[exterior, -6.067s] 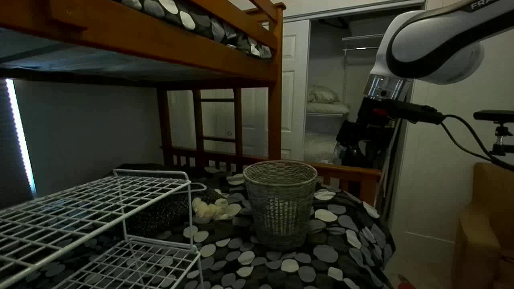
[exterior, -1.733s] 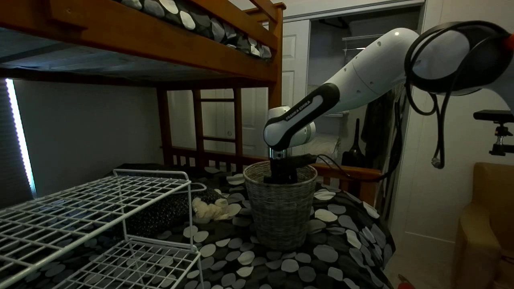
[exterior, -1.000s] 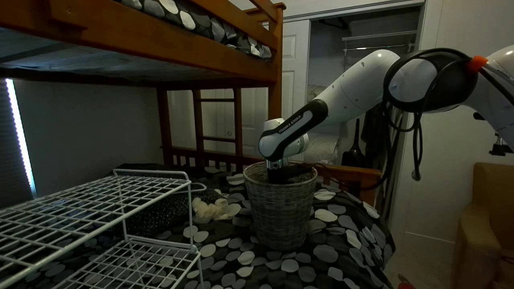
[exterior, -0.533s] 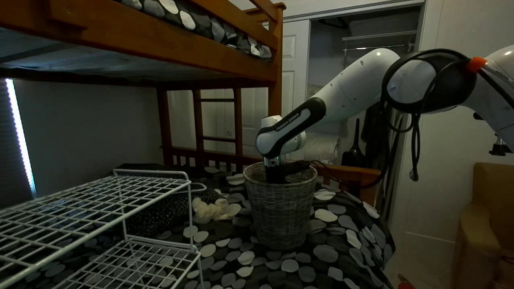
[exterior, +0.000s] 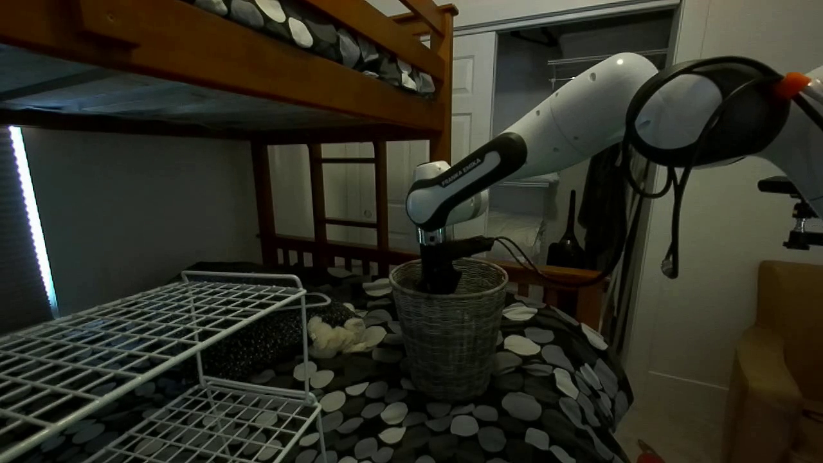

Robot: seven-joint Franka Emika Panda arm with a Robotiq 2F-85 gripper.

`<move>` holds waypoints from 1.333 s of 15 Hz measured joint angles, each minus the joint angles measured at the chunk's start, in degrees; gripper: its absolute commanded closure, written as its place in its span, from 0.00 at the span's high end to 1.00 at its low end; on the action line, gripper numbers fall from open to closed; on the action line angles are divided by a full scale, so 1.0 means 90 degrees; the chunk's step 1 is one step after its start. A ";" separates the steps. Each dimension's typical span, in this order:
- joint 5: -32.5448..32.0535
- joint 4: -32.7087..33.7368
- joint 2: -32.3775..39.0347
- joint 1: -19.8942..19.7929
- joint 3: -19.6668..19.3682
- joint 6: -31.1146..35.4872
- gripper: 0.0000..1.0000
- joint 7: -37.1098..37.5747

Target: Pick up the white cloth from the basket and put it on the bed

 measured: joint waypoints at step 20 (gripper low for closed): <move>0.2134 -0.0603 -0.2884 -0.0008 0.0704 0.0494 0.02 -0.0273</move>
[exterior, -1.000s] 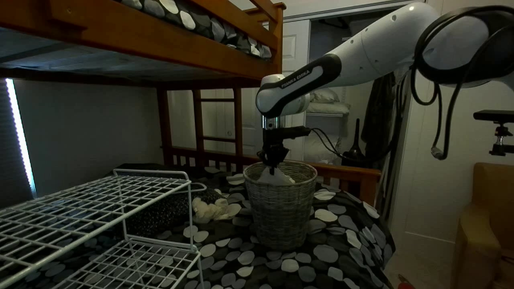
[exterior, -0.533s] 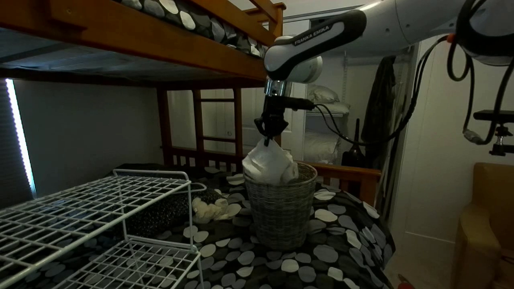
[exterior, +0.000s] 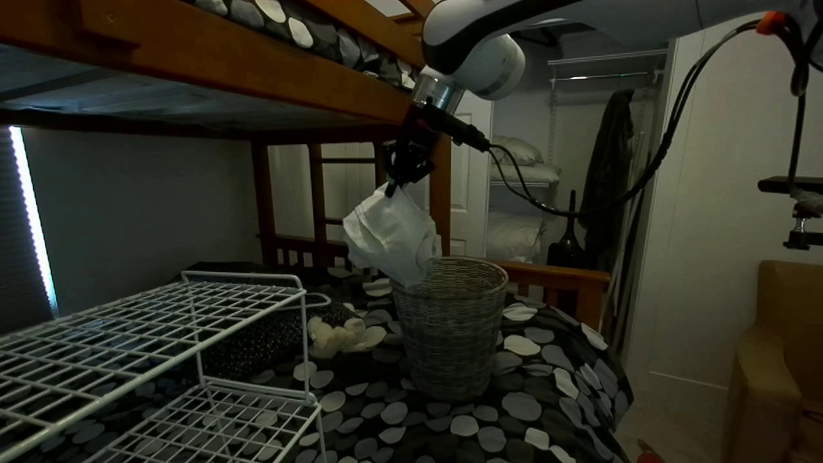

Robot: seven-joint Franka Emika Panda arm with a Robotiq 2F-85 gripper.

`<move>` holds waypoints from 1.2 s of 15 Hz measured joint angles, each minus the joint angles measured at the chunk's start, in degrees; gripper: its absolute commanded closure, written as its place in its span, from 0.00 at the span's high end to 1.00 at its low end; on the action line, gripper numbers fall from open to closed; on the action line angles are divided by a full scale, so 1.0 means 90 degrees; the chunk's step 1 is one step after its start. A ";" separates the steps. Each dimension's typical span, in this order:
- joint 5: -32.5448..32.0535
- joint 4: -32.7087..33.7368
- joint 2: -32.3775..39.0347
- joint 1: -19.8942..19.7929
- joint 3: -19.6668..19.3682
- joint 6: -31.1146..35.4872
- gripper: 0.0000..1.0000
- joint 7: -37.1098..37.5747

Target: Pick up the white cloth from the basket and put it on the bed

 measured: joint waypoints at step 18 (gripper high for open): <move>0.1009 -0.0570 -0.0426 0.0049 0.0294 -0.2424 0.02 -0.0960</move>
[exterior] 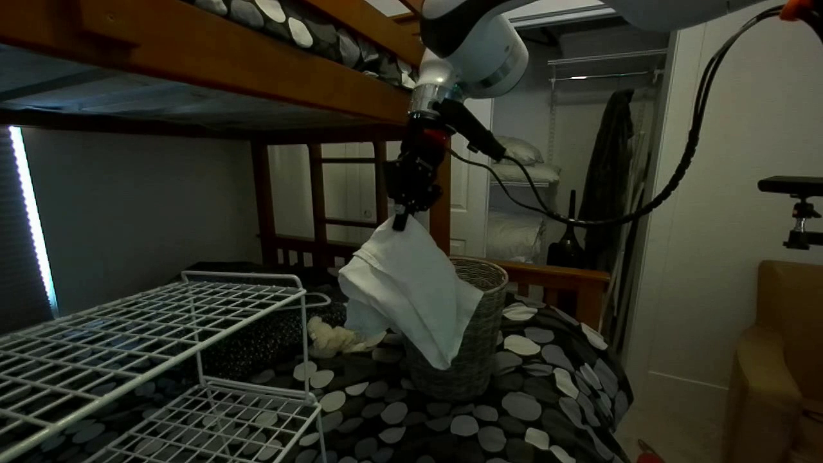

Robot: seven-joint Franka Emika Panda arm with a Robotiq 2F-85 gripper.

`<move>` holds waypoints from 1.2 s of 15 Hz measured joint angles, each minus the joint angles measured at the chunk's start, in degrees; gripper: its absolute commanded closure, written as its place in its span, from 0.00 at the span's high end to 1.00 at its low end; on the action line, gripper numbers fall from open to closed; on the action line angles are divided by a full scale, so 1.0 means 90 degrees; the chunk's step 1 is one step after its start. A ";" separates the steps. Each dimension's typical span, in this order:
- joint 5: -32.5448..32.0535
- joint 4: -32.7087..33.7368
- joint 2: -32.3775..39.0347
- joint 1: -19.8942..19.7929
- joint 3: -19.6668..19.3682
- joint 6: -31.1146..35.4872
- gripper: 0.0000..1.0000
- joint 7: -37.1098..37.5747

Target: Pick up the white cloth from the basket and put it on the bed

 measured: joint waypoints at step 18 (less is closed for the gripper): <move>-0.1605 -0.2192 -0.0886 0.0496 0.0322 0.0485 0.02 0.1089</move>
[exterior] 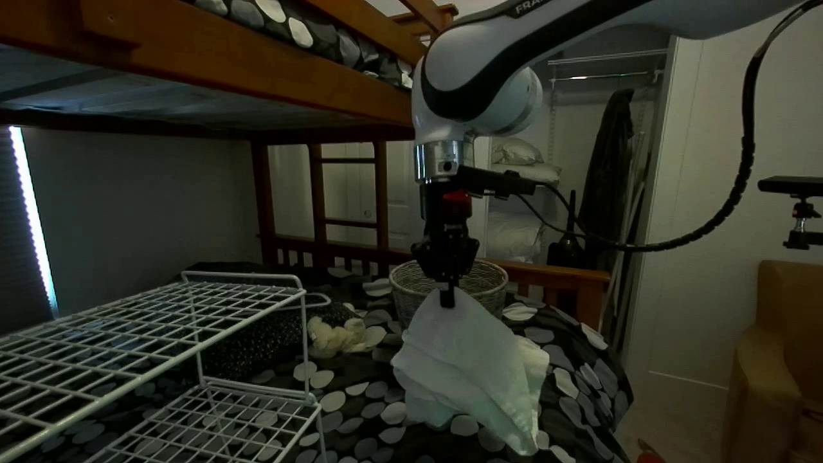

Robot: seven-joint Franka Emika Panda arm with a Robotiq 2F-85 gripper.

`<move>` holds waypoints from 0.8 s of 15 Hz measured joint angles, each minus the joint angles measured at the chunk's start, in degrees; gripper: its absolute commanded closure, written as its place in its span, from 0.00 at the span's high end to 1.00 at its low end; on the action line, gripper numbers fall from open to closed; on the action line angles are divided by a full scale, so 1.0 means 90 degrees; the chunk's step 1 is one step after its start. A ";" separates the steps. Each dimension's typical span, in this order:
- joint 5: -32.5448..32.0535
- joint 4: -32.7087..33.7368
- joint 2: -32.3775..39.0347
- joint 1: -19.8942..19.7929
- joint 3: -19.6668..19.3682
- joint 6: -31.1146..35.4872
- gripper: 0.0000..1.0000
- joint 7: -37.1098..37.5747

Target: Pick up the white cloth from the basket and put it on the bed

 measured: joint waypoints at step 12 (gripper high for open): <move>0.0022 -0.2012 0.0225 0.0005 0.0068 0.3422 0.02 0.1036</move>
